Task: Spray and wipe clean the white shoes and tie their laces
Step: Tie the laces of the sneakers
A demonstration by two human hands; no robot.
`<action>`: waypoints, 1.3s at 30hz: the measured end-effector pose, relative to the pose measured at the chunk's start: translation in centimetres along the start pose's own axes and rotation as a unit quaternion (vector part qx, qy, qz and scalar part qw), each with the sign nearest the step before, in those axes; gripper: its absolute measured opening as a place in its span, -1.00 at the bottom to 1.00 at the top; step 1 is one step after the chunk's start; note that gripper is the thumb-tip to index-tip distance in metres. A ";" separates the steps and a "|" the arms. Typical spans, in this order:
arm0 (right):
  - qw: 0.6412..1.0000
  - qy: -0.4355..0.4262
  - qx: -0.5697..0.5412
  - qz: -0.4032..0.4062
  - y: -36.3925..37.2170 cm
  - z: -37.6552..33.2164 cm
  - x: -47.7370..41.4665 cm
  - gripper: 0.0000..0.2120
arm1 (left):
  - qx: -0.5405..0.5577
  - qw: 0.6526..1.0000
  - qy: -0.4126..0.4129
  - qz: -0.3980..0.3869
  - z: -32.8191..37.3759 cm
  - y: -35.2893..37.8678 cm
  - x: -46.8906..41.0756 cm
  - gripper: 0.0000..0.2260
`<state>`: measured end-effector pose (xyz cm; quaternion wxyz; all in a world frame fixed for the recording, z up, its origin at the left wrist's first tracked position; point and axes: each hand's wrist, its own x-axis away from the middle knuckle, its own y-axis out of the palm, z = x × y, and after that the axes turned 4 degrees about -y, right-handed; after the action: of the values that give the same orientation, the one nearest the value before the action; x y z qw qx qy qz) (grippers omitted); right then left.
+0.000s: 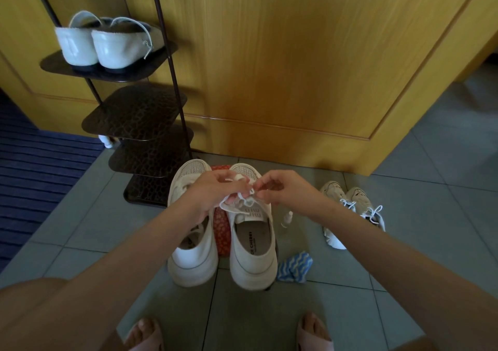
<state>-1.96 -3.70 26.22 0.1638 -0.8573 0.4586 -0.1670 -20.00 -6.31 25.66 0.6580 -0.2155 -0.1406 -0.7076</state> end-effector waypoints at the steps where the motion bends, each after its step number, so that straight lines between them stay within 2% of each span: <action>1: 1.000 0.006 -0.013 0.002 0.0 0.2 -0.1 -0.85 | -0.034 0.999 0.032 0.024 0.0 0.1 0.0 -0.73; 3: 0.999 0.008 -0.031 0.007 0.2 0.4 -0.4 -0.81 | -0.105 0.986 0.116 0.054 0.0 0.2 0.1 -0.83; 6: 0.999 0.015 -0.037 0.001 0.8 0.6 -0.8 -0.84 | -0.185 0.959 0.202 0.073 -0.4 0.4 0.1 -0.79; 8: 0.999 0.019 -0.042 0.000 1.1 0.6 -1.0 -0.87 | -0.241 0.935 0.236 0.106 -0.7 0.5 0.3 -0.78; 11: 0.998 0.024 -0.059 -0.004 1.1 0.7 -1.1 -0.93 | -0.230 0.929 0.266 0.113 -1.0 0.7 0.4 -0.79; 16: 0.994 0.013 -0.108 -0.008 0.6 1.1 -1.1 -0.82 | -0.170 0.941 0.265 0.123 -1.0 0.8 0.3 -0.86; 26: 0.994 0.010 -0.107 0.012 0.4 1.4 -1.1 -0.86 | -0.113 0.960 0.228 0.118 -1.2 0.5 0.7 -0.83; 30: 0.994 0.044 -0.093 0.032 0.5 1.1 -0.9 -0.94 | -0.089 0.966 0.203 0.135 -1.1 0.3 0.9 -0.90; 34: 0.997 0.057 -0.017 0.051 -0.1 0.8 -0.9 -0.97 | -0.066 0.971 0.175 0.150 -1.0 -0.2 1.2 -0.92; 37: 0.987 0.051 0.136 0.064 -1.1 1.4 -0.7 -0.90 | -0.096 0.970 0.149 0.163 -1.3 -1.0 1.4 -0.93; 39: 0.978 0.056 0.193 0.049 -1.5 1.7 -0.5 -0.86 | -0.103 0.973 0.136 0.158 -1.6 -1.4 1.6 -0.95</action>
<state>-0.42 -2.27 25.28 0.3079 -0.7756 0.4675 -0.2915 -21.66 -8.35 25.13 0.7489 -0.2029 0.0598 -0.6280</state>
